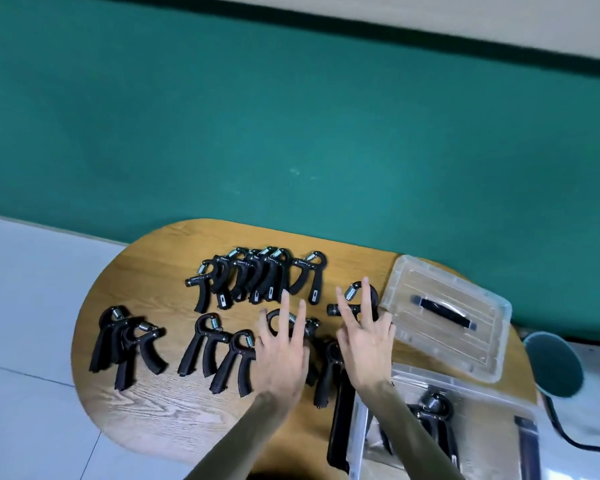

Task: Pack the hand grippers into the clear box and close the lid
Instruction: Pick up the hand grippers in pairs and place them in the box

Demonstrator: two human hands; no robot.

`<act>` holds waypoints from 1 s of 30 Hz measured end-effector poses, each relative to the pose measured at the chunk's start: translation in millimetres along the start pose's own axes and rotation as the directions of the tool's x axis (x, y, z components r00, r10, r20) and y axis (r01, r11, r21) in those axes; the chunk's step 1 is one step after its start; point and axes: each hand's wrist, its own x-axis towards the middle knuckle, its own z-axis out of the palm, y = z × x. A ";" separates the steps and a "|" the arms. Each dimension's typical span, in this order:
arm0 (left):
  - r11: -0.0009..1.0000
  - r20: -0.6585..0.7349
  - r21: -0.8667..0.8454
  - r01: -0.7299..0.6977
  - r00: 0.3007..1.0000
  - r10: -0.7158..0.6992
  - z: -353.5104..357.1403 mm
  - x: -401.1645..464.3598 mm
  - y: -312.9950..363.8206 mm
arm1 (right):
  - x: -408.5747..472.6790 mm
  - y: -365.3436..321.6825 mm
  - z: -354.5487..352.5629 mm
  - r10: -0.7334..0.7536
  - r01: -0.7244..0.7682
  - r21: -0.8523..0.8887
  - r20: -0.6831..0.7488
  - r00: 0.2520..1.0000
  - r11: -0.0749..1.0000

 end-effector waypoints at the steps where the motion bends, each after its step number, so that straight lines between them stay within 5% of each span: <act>1: 1.000 -0.013 -0.010 -0.007 1.000 0.007 -2.0 -5.0 8.1 | -7.4 4.1 -6.1 0.027 -0.027 -0.001 -0.012 1.000 1.000; 15: 0.967 -0.101 -0.075 -0.244 0.966 0.237 7.1 -59.9 114.1 | -113.4 81.8 -57.2 0.176 -0.174 0.028 -0.118 0.977 0.984; 30: 0.926 0.065 0.062 -0.372 0.928 0.368 72.1 -106.6 188.4 | -199.3 180.3 -49.8 0.210 -0.207 0.117 -0.007 0.978 0.971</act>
